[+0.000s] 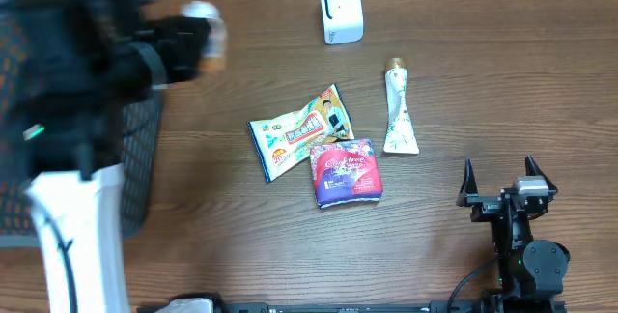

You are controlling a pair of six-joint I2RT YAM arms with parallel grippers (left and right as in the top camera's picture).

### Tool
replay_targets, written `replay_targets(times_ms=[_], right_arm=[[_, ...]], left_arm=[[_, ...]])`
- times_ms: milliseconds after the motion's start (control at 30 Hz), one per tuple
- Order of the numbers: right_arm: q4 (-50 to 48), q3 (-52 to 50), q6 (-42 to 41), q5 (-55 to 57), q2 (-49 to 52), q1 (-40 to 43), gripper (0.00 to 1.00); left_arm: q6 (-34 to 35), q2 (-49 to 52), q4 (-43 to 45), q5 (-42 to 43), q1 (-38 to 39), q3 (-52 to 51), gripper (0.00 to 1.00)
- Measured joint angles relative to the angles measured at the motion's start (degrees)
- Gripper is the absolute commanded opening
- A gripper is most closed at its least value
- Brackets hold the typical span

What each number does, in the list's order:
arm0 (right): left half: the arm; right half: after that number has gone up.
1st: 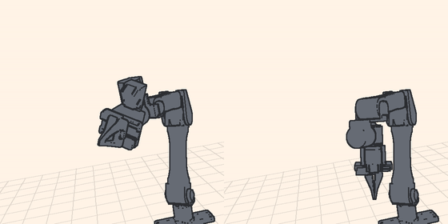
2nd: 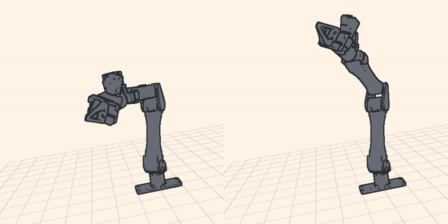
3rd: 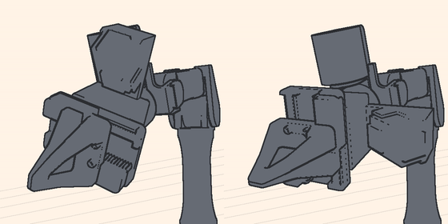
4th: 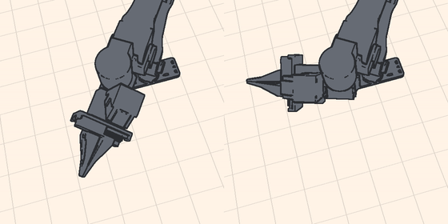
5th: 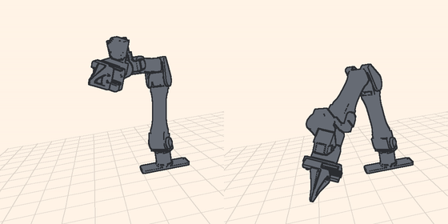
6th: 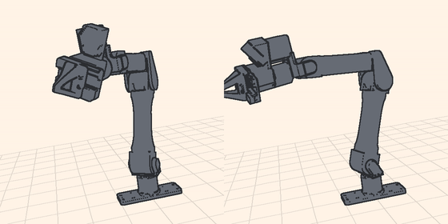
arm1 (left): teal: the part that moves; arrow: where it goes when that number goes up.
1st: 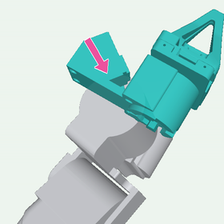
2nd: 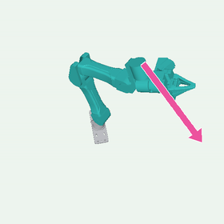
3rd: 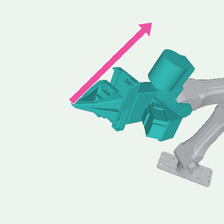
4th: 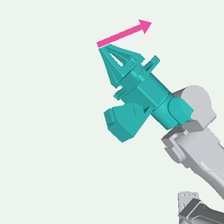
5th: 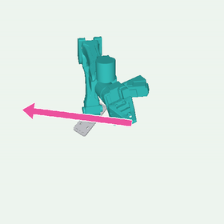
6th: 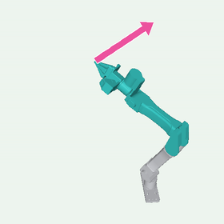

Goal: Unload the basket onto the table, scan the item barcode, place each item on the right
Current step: 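Grasp the orange Kleenex pack with the left gripper and lift it out, then place the Kleenex pack beside the white tube and raise the left arm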

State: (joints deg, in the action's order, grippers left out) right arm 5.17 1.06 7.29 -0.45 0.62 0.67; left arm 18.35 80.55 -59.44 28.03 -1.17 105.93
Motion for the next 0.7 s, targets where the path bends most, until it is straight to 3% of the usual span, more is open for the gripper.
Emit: replay_targets(times_ms=[167,333,500,700], right_arm=[[0.00,0.00,0.04,0.00,0.00,-0.02,1.00],[0.00,0.00,0.00,-0.02,0.00,-0.02,1.00],[-0.02,0.00,0.02,0.00,0.00,-0.02,1.00],[-0.02,0.00,0.04,0.00,0.00,-0.02,1.00]], left_arm=[[2.10,9.51,1.55,-6.75,17.92,-0.81,0.04],[2.69,23.71,8.66,-13.60,29.70,-1.46,0.04],[2.71,33.94,11.50,-19.37,35.41,-1.79,0.04],[3.82,40.02,12.35,-21.90,36.98,-2.16,0.08]])
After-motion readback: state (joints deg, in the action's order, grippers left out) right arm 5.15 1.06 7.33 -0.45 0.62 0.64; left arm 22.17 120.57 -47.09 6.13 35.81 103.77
